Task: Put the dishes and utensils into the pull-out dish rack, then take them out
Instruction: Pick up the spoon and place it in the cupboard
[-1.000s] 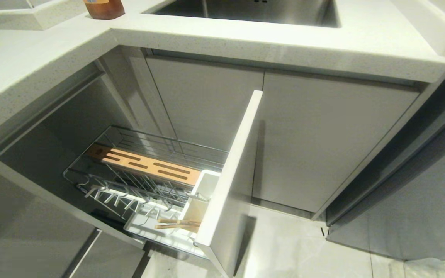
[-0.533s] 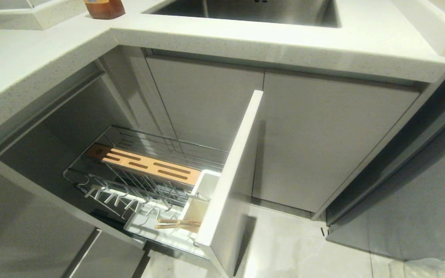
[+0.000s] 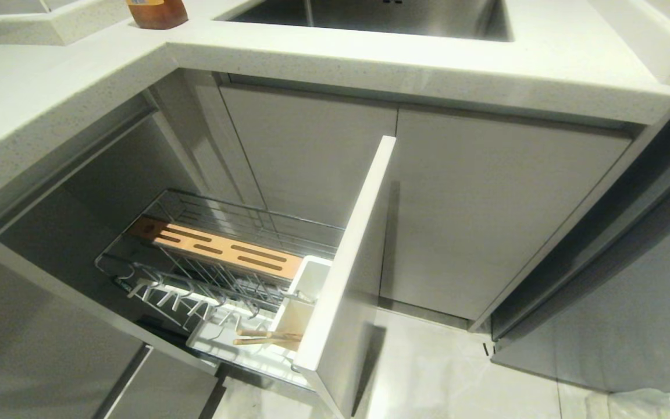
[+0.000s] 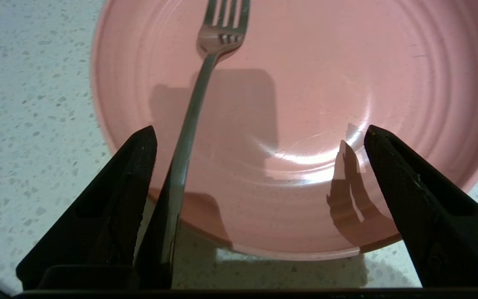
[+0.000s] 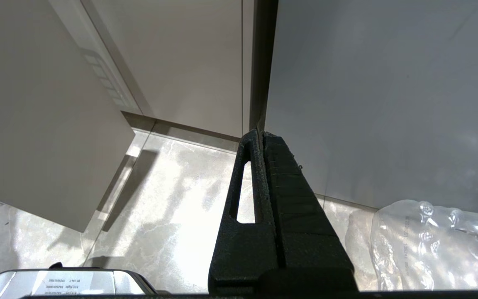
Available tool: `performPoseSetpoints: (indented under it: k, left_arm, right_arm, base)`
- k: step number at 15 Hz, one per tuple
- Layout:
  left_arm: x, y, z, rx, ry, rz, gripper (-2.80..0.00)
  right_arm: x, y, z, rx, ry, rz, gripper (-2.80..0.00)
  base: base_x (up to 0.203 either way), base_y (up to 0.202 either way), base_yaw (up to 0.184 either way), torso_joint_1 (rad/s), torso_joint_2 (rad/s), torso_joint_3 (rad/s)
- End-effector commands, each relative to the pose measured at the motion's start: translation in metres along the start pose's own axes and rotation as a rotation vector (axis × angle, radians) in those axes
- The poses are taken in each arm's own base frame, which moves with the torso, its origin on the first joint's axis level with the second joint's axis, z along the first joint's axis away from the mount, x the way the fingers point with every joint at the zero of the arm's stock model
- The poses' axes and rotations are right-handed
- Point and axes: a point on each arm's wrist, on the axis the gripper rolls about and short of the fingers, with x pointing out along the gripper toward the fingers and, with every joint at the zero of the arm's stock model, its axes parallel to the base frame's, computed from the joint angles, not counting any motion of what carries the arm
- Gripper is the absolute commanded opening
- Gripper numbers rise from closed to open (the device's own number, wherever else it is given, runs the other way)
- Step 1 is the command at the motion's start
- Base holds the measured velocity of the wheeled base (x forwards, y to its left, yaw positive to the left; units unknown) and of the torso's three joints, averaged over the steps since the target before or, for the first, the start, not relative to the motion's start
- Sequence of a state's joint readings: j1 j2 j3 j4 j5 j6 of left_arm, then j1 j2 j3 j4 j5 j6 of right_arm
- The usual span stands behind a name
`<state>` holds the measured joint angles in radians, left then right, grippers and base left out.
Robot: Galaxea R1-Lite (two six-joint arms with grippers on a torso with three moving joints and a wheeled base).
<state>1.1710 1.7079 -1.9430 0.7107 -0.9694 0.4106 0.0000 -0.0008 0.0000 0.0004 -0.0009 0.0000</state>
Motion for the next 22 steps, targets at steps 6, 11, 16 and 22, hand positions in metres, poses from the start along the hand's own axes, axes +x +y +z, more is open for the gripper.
performPoseSetpoints:
  k: [6, 11, 16, 22]
  left_arm:
    - [0.0025, -0.0008, -0.0007, -0.003, 0.003, -0.014, 0.00]
    - [0.0022, -0.0018, 0.0005, 0.005, 0.001, -0.011, 0.00]
    - [0.0018, -0.0032, 0.0018, 0.018, -0.003, -0.011, -2.80]
    - [0.0013, -0.0045, 0.0023, 0.015, -0.003, -0.013, -2.80]
  right_arm:
    - [0.0001, 0.0000, 0.0000, 0.000, 0.001, -0.001, -2.80]
    - [0.0001, 0.0000, 0.0001, 0.000, 0.000, 0.001, -2.80]
    - [0.0001, 0.0000, 0.0000, 0.000, 0.001, 0.001, -2.80]
    - [0.0001, 0.0000, -0.0001, 0.000, 0.002, 0.001, -2.80]
  base:
    - [0.000, 0.000, 0.000, 0.000, 0.00, 0.000]
    - [0.000, 0.000, 0.000, 0.000, 0.00, 0.000]
    - [0.000, 0.000, 0.000, 0.000, 0.00, 0.000]
    - [0.000, 0.000, 0.000, 0.000, 0.00, 0.000]
